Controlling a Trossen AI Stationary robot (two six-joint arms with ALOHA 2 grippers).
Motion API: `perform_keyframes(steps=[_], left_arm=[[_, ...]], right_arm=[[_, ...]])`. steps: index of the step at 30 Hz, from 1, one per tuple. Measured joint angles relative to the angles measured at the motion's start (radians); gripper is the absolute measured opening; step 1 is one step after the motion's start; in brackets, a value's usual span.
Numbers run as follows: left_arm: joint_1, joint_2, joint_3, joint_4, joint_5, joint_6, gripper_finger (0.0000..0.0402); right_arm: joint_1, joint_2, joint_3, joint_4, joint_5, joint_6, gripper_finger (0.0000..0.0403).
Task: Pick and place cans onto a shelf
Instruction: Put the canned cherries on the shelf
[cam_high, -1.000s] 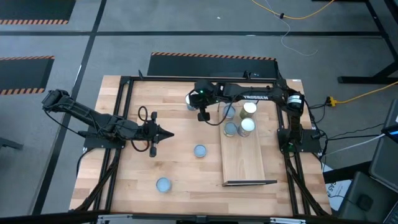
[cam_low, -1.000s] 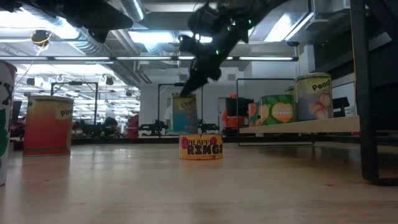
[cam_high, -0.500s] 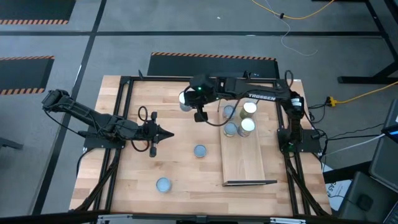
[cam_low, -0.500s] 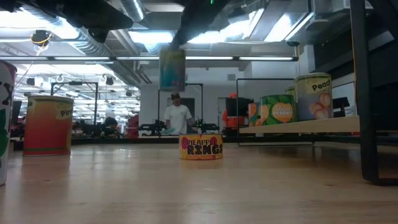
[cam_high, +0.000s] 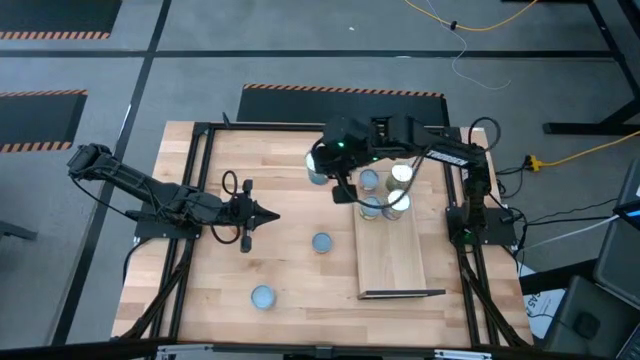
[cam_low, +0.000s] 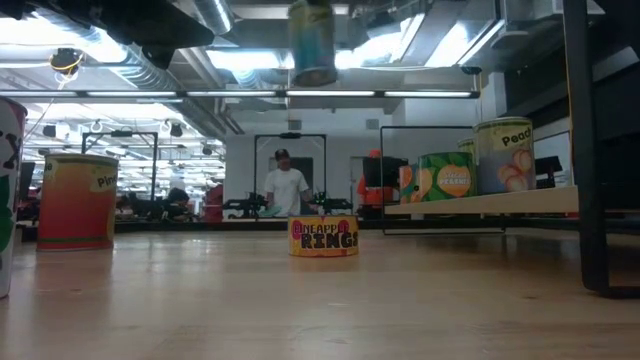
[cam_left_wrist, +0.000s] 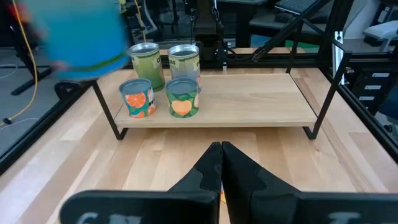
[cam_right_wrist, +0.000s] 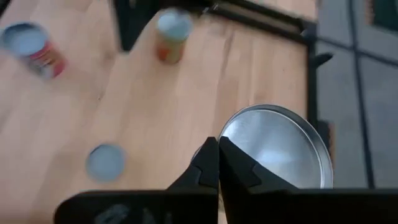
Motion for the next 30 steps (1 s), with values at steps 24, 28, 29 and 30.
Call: perform_keyframes(steps=[24, 28, 29, 30], left_arm=[[0.000, 0.000, 0.000, -0.001, 0.001, -0.001, 0.0001], [0.000, 0.000, 0.000, 0.000, 0.001, -0.001, 0.0001], [0.000, 0.000, 0.000, 0.000, 0.001, -0.001, 0.0001], [0.000, 0.000, 0.000, 0.000, 0.001, -0.001, 0.0001]], right_arm=[[0.379, -0.293, -0.293, -0.302, 0.337, 0.509, 0.0000], [0.495, -0.423, -0.518, -0.285, 0.419, 0.733, 0.0000], [0.529, -0.455, -0.576, -0.266, 0.431, 0.794, 0.0000], [0.561, -0.488, -0.630, -0.242, 0.437, 0.846, 0.0000]])
